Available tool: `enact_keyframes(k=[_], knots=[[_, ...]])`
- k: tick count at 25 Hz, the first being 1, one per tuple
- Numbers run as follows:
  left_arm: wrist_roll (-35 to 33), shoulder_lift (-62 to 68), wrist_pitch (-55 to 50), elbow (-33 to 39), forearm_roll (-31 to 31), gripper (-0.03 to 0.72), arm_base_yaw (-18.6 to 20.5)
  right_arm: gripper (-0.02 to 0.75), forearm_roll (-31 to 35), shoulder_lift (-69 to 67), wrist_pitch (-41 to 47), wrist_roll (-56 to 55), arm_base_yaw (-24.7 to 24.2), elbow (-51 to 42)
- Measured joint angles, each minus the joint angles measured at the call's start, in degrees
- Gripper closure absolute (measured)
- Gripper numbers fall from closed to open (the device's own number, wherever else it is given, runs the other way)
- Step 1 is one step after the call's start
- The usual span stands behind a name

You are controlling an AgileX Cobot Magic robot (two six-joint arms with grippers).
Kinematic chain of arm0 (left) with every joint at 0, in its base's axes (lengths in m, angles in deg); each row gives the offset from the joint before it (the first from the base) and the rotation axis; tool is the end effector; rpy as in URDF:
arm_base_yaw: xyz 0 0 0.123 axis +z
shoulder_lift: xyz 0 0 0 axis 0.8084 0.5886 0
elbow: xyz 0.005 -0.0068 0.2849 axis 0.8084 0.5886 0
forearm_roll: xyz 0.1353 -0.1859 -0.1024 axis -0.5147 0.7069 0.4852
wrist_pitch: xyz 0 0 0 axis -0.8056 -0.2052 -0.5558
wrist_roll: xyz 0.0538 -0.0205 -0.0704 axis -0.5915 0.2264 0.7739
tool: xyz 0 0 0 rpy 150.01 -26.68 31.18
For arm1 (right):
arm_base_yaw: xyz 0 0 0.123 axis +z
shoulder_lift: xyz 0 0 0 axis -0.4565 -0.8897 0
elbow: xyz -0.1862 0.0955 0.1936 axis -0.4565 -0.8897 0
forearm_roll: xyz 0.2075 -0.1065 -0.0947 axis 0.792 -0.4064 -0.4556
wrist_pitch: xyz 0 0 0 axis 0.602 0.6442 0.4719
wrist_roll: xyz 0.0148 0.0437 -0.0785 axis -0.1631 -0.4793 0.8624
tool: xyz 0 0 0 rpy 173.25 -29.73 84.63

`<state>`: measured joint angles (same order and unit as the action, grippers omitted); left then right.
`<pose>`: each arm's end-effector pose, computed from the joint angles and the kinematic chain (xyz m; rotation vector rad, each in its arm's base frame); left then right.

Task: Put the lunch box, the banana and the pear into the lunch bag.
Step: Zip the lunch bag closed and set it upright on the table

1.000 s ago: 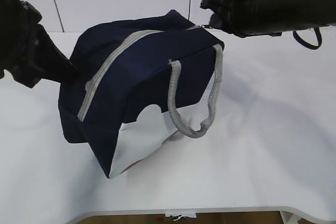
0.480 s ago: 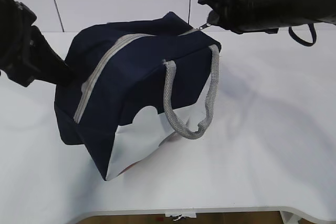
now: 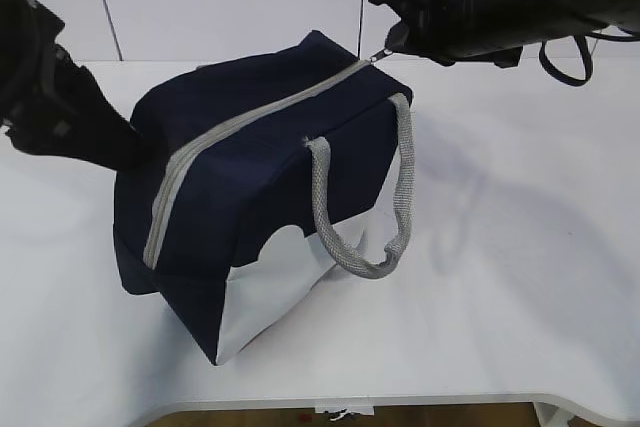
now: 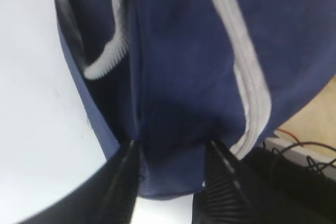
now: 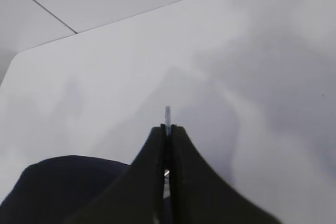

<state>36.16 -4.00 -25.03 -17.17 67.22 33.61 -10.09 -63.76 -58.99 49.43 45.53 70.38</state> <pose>0.2486 -0.1304 0.3212 1.0652 2.3866 -0.5273 0.3784 0.1330 0.2816 0.1582 2.1677 0.5668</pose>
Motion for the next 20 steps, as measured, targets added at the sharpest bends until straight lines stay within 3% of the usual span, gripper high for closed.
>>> enact_keyframes(k=[2, 5, 11, 20], knots=[[1.01, -0.1, -0.22, -1.87, 0.13, 0.337, 0.0, 0.747, 0.23, 0.0, 0.91, 0.0, 0.0, 1.05], [1.74, -0.1, -0.44, -4.9, 0.13, 0.304, 0.0, 0.747, 0.5, 0.0, 1.5, 0.0, 0.0, 1.75], [2.23, 2.22, -0.44, -12.7, 1.49, 0.291, 0.0, 0.747, 1.47, -0.08, 1.89, 0.1, 0.0, 1.87], [2.38, 16.44, -4.99, -26.12, 7.39, 0.289, 0.0, 0.747, 2.91, -0.08, 2.21, 0.1, 0.0, 1.87]])
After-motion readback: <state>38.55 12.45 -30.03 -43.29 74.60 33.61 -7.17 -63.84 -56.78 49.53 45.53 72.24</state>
